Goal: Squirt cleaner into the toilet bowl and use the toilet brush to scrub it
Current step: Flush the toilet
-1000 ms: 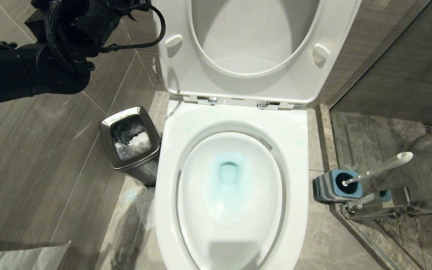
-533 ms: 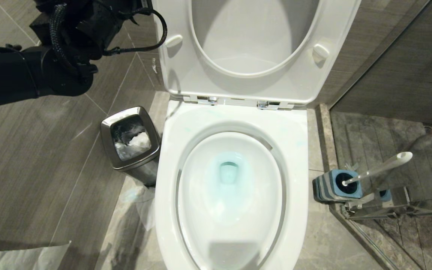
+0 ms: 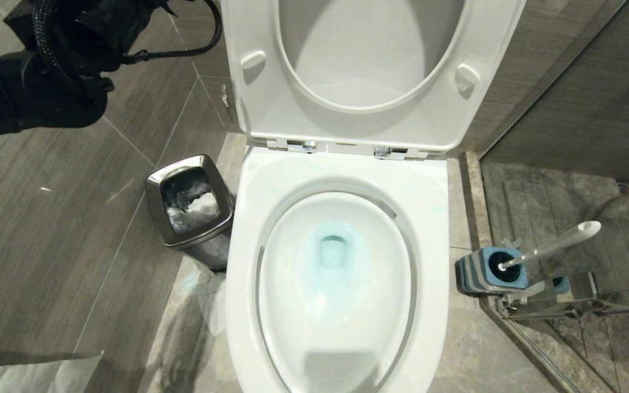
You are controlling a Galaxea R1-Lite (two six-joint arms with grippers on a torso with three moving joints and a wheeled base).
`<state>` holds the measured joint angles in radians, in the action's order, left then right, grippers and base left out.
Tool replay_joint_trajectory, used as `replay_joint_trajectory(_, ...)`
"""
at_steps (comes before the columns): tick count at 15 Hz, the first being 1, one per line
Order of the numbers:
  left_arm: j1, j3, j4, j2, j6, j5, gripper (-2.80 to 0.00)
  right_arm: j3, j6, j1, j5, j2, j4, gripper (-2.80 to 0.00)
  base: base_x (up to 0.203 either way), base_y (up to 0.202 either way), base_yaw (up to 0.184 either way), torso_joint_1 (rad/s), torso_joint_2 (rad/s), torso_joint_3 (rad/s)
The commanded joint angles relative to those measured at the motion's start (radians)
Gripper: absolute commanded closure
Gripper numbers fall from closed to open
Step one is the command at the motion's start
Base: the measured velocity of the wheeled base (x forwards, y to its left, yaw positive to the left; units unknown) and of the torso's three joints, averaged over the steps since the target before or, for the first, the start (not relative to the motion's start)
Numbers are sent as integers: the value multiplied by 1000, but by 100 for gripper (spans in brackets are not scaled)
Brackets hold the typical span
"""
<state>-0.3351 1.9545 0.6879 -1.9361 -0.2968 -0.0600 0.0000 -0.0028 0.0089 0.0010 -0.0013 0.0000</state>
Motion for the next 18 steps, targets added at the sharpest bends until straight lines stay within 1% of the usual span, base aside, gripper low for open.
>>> replay_joint_trajectory(1,1,0,4,11,-2,0,0,1,0,0,1,1,0,0,0,0,0,0,0,0)
replay_joint_trajectory(8,-7,0,4,27,-5,-3,0,2,0,0,1,1,0,0,0,0,0,0,0,0)
replay_joint_trajectory(18,-24,0,9,51,-40,-7,0,2,0,0,1,1,0,0,0,0,0,0,2,-25)
